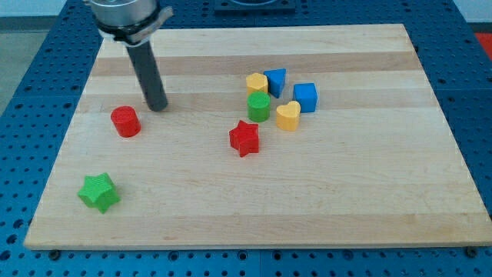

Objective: Slide the red circle closer to the green star

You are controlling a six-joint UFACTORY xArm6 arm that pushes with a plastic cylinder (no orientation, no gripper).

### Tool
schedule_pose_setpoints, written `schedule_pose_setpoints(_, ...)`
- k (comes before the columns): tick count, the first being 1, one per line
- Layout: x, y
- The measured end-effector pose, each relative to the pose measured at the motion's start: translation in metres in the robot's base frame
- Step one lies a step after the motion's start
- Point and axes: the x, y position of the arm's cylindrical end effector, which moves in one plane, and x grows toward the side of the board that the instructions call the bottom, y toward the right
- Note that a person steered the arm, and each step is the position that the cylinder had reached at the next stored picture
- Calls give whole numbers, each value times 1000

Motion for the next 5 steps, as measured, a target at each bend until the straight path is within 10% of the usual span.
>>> schedule_pose_setpoints(5, 50, -29)
